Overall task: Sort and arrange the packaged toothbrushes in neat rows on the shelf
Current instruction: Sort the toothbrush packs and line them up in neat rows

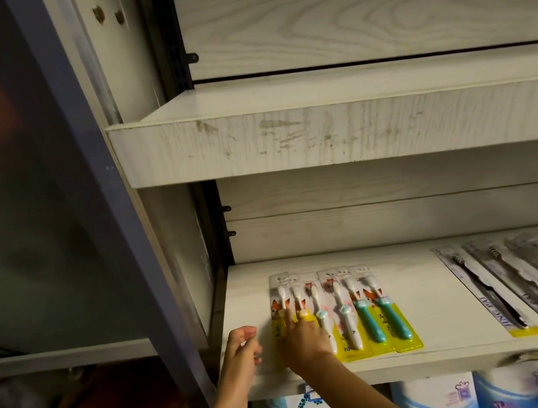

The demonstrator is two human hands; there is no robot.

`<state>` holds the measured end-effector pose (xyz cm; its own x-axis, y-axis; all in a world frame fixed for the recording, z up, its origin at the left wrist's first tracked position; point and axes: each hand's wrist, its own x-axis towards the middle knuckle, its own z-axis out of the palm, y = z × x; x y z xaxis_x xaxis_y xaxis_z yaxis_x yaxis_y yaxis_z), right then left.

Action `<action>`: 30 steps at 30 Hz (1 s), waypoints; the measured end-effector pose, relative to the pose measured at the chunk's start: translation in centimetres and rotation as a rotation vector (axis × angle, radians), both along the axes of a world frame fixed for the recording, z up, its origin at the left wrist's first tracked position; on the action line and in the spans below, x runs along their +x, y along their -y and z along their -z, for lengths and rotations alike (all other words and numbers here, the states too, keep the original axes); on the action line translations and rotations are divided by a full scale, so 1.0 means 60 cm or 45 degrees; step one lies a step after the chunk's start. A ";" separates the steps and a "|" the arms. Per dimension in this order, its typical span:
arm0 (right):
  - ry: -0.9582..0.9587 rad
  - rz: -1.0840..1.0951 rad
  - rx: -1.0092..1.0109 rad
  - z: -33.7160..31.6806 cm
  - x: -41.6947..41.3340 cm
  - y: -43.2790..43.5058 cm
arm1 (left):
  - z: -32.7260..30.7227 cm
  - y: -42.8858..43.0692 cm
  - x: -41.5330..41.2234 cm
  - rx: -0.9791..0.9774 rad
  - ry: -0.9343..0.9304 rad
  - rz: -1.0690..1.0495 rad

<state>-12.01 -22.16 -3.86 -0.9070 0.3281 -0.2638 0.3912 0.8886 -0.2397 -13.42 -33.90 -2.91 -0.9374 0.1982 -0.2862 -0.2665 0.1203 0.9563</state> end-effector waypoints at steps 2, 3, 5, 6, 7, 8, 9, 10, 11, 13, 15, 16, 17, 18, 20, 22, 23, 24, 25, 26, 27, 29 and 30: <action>0.026 -0.029 0.061 0.001 -0.001 0.001 | 0.000 0.001 0.002 0.002 0.007 -0.002; 0.030 -0.030 0.077 0.001 -0.001 0.001 | 0.002 0.002 0.003 0.005 0.012 -0.014; 0.033 -0.028 0.089 0.000 0.001 0.002 | 0.005 0.004 0.003 0.018 0.023 -0.042; 0.034 -0.027 0.092 -0.003 0.002 0.003 | 0.006 0.005 0.003 0.031 0.030 -0.057; 0.034 -0.029 0.098 -0.004 0.003 0.004 | 0.007 0.007 0.003 0.040 0.033 -0.069; 0.033 -0.031 0.103 -0.004 0.004 0.005 | 0.008 0.008 0.003 0.048 0.030 -0.079; 0.030 -0.030 0.103 -0.004 0.003 0.006 | 0.008 0.009 0.004 0.053 0.023 -0.085; 0.022 -0.022 0.098 -0.005 0.003 0.006 | 0.008 0.010 0.006 0.060 0.017 -0.089; 0.016 -0.013 0.092 -0.005 0.002 0.007 | 0.008 0.011 0.007 0.065 0.015 -0.089; -0.004 -0.004 0.059 -0.008 0.003 0.006 | 0.009 0.011 0.007 0.074 0.010 -0.085; -0.067 0.020 -0.022 -0.014 0.013 0.000 | 0.008 0.009 0.005 0.072 -0.012 -0.071; -0.132 0.041 -0.084 -0.018 0.022 -0.008 | 0.007 0.006 0.005 0.078 -0.043 -0.053; -0.225 0.069 -0.164 -0.021 0.031 -0.019 | 0.004 0.002 0.005 0.089 -0.085 -0.030; -0.341 0.106 -0.273 -0.026 0.044 -0.033 | -0.001 -0.005 0.007 0.104 -0.131 0.000; -0.579 0.204 -0.555 -0.037 0.072 -0.066 | -0.014 -0.020 0.011 0.147 -0.231 0.070; -0.786 0.318 -0.768 -0.055 0.101 -0.102 | -0.028 -0.041 0.017 0.163 -0.332 0.162; -0.866 0.361 -0.835 -0.065 0.117 -0.121 | -0.033 -0.054 0.021 0.165 -0.367 0.206; -0.925 0.384 -0.878 -0.076 0.133 -0.138 | -0.039 -0.067 0.027 0.169 -0.388 0.244; -0.964 0.390 -0.896 -0.085 0.148 -0.156 | -0.044 -0.081 0.033 0.170 -0.405 0.277; -0.986 0.379 -0.916 -0.094 0.163 -0.172 | -0.049 -0.096 0.041 0.171 -0.416 0.305; -0.998 0.375 -0.933 -0.099 0.178 -0.189 | -0.053 -0.112 0.049 0.172 -0.422 0.331; -1.011 0.374 -0.963 -0.103 0.209 -0.224 | -0.058 -0.146 0.068 0.177 -0.432 0.379; -1.007 0.371 -0.972 -0.103 0.224 -0.242 | -0.058 -0.165 0.078 0.175 -0.434 0.389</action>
<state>1.44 -7.65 2.34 -0.8234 0.5531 0.1270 0.0578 0.3042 -0.9508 -8.71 -24.01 0.57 -0.8663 0.4937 0.0759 0.0930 0.0102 0.9956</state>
